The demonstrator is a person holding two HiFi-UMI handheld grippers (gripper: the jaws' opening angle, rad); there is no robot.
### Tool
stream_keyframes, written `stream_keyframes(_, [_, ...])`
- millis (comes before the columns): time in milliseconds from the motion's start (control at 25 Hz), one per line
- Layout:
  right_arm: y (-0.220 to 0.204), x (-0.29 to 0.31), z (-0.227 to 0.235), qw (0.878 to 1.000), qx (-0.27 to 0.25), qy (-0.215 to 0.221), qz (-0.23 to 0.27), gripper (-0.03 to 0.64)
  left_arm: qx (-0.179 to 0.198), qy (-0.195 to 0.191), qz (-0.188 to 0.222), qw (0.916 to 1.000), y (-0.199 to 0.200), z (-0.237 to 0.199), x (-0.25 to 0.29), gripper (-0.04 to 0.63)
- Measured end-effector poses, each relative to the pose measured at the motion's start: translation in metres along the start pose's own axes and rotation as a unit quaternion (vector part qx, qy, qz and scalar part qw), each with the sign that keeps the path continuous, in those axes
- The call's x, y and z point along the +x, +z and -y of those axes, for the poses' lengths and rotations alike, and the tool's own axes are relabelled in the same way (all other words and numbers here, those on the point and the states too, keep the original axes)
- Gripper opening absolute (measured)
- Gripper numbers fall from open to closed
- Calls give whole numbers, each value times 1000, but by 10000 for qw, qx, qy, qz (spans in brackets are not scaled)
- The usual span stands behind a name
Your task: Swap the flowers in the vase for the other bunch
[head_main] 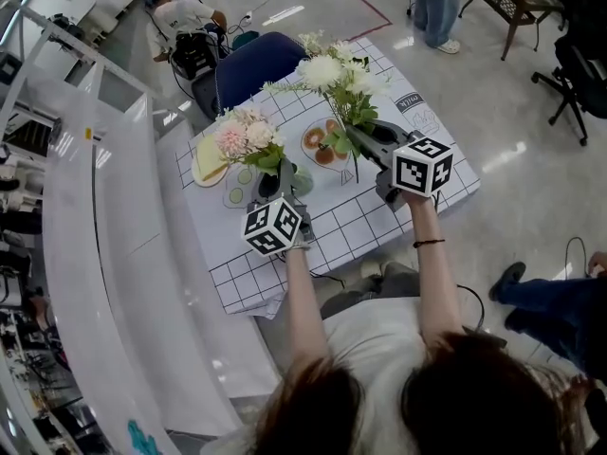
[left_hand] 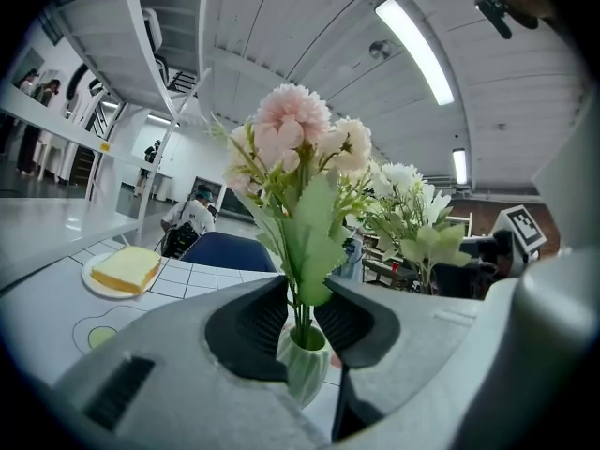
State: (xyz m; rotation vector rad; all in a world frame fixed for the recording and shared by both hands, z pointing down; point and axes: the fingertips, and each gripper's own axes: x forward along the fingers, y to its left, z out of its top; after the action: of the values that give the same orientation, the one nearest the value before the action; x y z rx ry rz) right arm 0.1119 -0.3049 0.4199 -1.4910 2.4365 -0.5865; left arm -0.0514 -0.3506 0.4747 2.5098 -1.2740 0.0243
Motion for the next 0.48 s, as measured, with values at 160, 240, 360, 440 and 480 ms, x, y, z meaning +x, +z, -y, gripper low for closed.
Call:
stream_keyframes(160, [0,3,-3,10000,-8,55,-39,44,-21,7,57,10000,4,-1,-2,91])
stream_keyframes(240, [-1,5,-4,10000,-7,79,-58,44,-35,12,96,9999,7,-1,-3,91])
stream_keyframes(360, [-1,7,-5,9999,-8,114,-81,44,-34,27,150,9999,11,-1,-5,89])
stream_keyframes(440, [-1,7,-5,9999,-7,128,-92,44,-41,29,185,9998,14,0,-5,89])
stream_keyframes(480, [0,8,-5,9999,-5,136,-96,44,-42,30,206,9998,16,0,-6,89])
